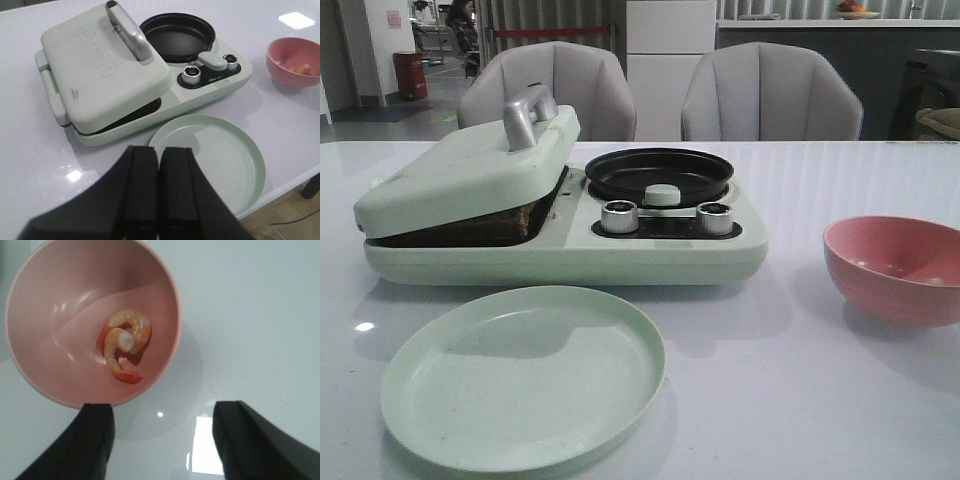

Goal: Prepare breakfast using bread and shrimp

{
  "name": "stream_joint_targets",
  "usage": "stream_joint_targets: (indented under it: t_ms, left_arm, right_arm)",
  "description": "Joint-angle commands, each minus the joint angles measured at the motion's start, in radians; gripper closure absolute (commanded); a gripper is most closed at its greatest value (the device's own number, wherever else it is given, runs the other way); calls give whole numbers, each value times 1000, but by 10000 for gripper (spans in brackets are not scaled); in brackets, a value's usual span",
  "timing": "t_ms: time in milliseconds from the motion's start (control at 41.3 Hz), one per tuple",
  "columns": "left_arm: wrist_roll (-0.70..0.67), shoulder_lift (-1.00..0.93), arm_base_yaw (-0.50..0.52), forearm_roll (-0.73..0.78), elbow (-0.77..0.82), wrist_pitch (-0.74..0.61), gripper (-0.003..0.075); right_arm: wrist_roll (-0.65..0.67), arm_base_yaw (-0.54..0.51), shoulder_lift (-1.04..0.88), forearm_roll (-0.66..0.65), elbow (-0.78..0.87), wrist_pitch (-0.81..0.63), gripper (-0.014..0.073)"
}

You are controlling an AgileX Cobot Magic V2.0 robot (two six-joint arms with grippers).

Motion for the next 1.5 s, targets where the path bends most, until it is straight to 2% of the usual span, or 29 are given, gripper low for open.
stream_joint_targets:
  t_ms: [0,290,678,799,1186,1307,1477]
  left_arm:
    - [-9,1,0,-14,-27,-76,619]
    - [-9,1,0,-14,-27,-76,619]
    - [-9,1,0,-14,-27,-76,619]
    - [-9,1,0,-14,-27,-76,619]
    - [-9,1,0,-14,-27,-76,619]
    - [-9,1,0,-14,-27,-76,619]
    - [-9,1,0,-14,-27,-76,619]
  right_arm:
    - [-13,-7,18,-14,-86,-15,71]
    - [-49,-7,216,-74,-309,133,71]
    - [-79,-7,395,-33,-364,103,77]
    - [-116,-7,428,14,-364,77,162]
    - [-116,-7,442,17,-365,72,477]
    - [-116,-7,436,17,-367,77,537]
    - [-123,7,368,14,-381,86,553]
